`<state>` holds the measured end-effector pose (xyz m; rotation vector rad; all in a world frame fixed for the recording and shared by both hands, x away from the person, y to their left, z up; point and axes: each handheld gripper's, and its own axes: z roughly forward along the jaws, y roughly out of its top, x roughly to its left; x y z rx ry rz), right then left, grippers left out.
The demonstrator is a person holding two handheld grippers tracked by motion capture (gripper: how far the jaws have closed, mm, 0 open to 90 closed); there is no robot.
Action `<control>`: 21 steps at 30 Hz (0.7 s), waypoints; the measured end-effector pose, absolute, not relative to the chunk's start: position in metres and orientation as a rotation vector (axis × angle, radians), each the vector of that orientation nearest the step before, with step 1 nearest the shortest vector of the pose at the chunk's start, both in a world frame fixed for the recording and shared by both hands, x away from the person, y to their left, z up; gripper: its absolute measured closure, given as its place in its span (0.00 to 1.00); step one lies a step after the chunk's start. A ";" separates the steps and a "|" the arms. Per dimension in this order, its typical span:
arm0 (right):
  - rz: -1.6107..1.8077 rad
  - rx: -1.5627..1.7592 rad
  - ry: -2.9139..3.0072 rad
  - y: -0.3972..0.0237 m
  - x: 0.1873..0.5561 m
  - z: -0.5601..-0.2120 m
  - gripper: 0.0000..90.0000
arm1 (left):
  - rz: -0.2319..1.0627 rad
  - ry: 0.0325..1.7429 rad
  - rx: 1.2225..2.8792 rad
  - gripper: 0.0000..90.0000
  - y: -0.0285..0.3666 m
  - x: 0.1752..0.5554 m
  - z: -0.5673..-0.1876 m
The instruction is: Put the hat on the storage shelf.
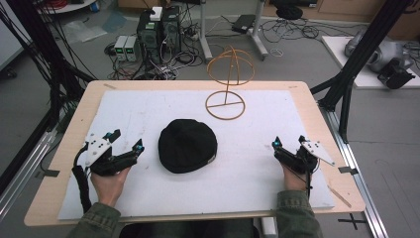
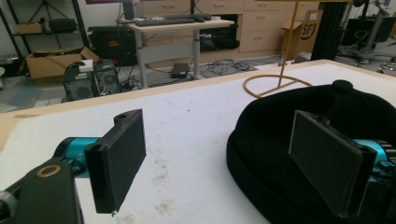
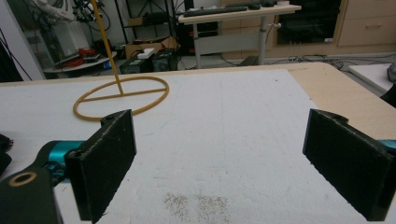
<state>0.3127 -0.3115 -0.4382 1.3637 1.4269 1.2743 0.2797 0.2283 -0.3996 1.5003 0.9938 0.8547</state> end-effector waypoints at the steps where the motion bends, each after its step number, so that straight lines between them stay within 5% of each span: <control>1: 1.274 1.364 1.427 -0.311 0.313 -0.438 0.10 | 0.848 0.992 1.507 0.21 0.228 0.280 -0.399; 21: 1.278 1.345 1.396 -0.311 0.310 -0.436 0.10 | 0.733 0.963 1.575 0.21 0.210 0.291 -0.403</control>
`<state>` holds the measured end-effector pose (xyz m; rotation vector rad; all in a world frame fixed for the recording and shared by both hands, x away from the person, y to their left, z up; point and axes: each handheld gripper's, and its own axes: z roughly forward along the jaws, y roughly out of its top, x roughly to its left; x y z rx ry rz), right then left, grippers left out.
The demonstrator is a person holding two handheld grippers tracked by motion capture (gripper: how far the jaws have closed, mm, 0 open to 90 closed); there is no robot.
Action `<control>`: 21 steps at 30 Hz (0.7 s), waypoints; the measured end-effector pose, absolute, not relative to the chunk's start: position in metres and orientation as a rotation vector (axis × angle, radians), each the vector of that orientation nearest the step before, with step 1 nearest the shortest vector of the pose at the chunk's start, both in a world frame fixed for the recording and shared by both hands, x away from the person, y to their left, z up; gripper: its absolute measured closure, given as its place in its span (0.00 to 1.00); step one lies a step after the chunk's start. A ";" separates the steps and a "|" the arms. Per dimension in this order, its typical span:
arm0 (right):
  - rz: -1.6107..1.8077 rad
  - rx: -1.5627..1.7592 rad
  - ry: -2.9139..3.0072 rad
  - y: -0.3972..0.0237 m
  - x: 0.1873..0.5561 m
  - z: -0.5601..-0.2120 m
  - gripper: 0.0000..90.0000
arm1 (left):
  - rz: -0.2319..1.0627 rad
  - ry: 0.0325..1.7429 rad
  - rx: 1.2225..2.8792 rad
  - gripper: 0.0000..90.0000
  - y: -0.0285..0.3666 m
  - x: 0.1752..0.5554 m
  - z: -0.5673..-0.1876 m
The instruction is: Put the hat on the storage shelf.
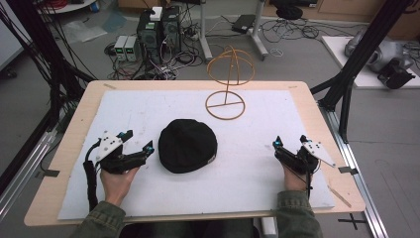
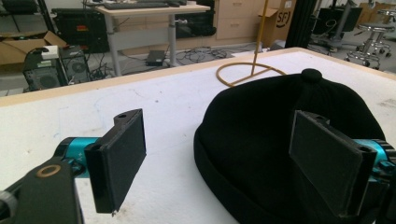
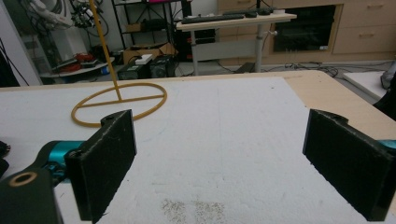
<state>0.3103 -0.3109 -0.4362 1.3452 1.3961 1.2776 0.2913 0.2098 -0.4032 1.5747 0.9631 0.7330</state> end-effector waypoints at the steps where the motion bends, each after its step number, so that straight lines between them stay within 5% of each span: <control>1: 1.274 1.348 1.396 -0.311 0.310 -0.436 0.10 | 0.727 0.962 1.576 0.21 0.209 0.292 -0.403; 21: 1.279 1.346 1.403 -0.312 0.310 -0.435 0.10 | 0.615 0.900 1.654 0.23 0.170 0.315 -0.405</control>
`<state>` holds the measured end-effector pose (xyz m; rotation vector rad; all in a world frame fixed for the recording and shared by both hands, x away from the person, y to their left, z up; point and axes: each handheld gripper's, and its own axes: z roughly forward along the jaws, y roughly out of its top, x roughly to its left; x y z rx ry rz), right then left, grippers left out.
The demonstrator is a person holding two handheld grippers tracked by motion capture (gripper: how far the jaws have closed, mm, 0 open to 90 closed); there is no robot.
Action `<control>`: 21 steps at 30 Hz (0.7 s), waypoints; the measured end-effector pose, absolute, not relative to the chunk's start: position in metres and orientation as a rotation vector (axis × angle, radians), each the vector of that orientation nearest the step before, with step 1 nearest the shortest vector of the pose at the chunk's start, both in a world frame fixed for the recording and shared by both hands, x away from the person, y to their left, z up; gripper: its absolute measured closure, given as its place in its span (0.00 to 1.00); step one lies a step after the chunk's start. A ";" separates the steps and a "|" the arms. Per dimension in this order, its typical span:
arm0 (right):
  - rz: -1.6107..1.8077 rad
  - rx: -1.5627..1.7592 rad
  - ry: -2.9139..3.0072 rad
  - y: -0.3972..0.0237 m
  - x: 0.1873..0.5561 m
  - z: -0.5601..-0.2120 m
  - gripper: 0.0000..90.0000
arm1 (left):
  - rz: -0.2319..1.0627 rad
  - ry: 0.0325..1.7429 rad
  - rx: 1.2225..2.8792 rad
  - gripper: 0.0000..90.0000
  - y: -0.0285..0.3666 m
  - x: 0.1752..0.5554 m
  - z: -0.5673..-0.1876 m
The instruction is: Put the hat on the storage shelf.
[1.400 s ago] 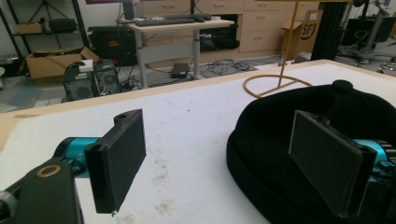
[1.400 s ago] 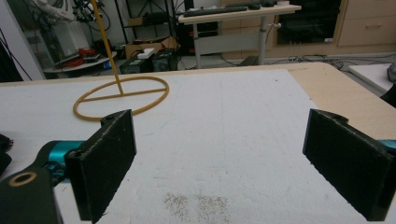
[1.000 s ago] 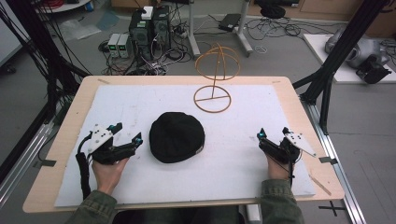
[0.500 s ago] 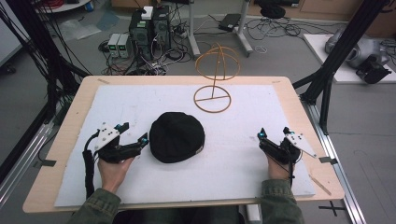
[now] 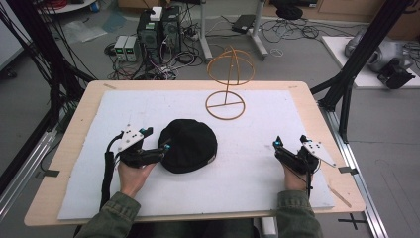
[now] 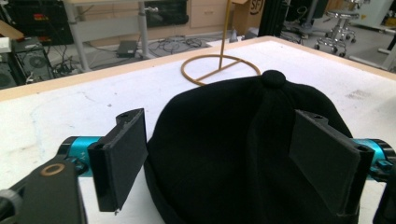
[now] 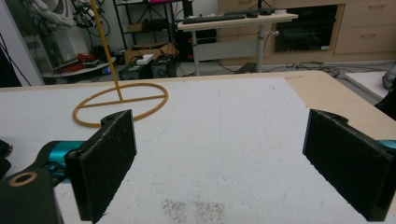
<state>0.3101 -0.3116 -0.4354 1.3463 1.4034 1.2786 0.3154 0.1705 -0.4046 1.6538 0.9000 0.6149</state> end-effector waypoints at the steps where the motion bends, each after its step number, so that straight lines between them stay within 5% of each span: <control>1: 1.281 1.348 1.401 -0.311 0.310 -0.435 0.10 | 0.600 0.904 1.659 0.24 0.170 0.316 -0.405; 21: 1.287 1.311 1.414 -0.309 0.310 -0.434 0.10 | 0.486 0.908 1.767 0.25 0.153 0.329 -0.412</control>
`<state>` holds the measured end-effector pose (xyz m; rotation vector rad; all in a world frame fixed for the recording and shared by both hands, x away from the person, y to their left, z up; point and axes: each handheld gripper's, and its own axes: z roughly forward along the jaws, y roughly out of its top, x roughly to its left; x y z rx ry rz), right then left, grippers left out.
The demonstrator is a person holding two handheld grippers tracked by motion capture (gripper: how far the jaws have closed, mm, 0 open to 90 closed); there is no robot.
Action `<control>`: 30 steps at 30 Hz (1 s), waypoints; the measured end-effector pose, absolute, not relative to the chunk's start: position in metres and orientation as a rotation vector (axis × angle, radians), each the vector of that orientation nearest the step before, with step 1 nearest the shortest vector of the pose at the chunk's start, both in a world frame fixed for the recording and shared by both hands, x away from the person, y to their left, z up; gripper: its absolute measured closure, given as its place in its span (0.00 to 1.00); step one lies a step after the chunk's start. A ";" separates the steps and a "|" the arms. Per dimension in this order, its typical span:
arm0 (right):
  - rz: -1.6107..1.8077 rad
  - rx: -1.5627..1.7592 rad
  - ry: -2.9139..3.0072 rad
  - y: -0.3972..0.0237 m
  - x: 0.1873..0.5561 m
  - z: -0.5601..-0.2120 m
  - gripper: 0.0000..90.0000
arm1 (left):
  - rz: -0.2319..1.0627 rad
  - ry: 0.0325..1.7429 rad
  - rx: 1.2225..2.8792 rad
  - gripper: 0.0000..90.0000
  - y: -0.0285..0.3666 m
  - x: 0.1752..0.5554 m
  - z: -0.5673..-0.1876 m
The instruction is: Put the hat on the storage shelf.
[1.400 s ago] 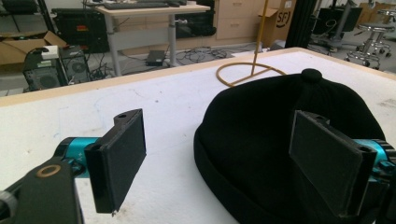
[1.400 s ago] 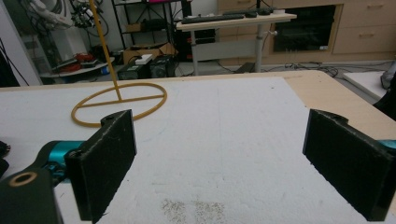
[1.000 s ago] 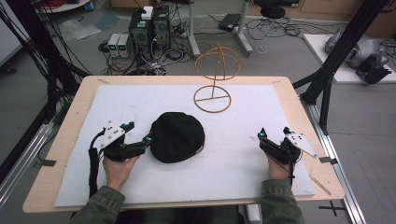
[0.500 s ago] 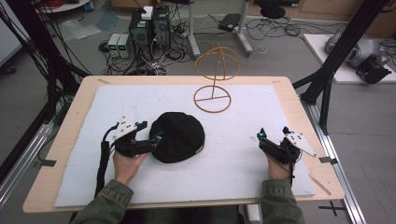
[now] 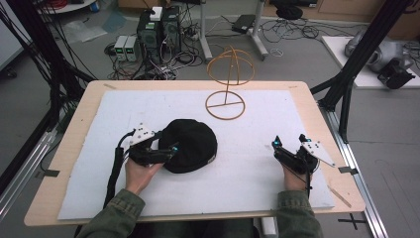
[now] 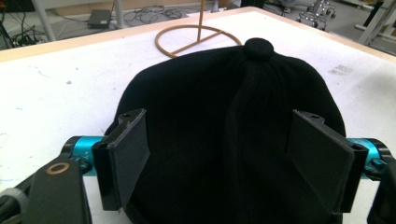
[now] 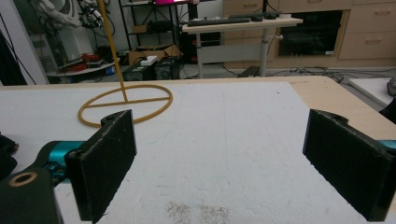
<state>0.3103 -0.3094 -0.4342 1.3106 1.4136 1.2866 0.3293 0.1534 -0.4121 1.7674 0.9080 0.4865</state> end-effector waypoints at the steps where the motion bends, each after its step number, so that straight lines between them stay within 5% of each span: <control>1: 1.289 1.315 1.417 -0.309 0.310 -0.434 0.10 | 0.485 0.910 1.773 0.25 0.152 0.330 -0.413; 15: 1.288 1.276 1.420 -0.308 0.310 -0.433 0.10 | 0.461 0.899 1.869 0.30 0.136 0.335 -0.420; 19: 1.289 1.268 1.415 -0.308 0.310 -0.433 0.10 | 0.467 0.888 1.877 0.57 0.137 0.334 -0.418; 20: 1.289 1.268 1.415 -0.308 0.310 -0.433 0.10 | 0.465 0.871 1.882 0.57 0.137 0.333 -0.418; 24: 1.278 1.257 1.414 -0.307 0.309 -0.433 0.10 | 0.495 0.854 1.878 0.94 0.137 0.330 -0.415; 30: 1.280 1.265 1.416 -0.306 0.309 -0.433 0.10 | 0.539 0.841 1.870 0.97 0.137 0.326 -0.416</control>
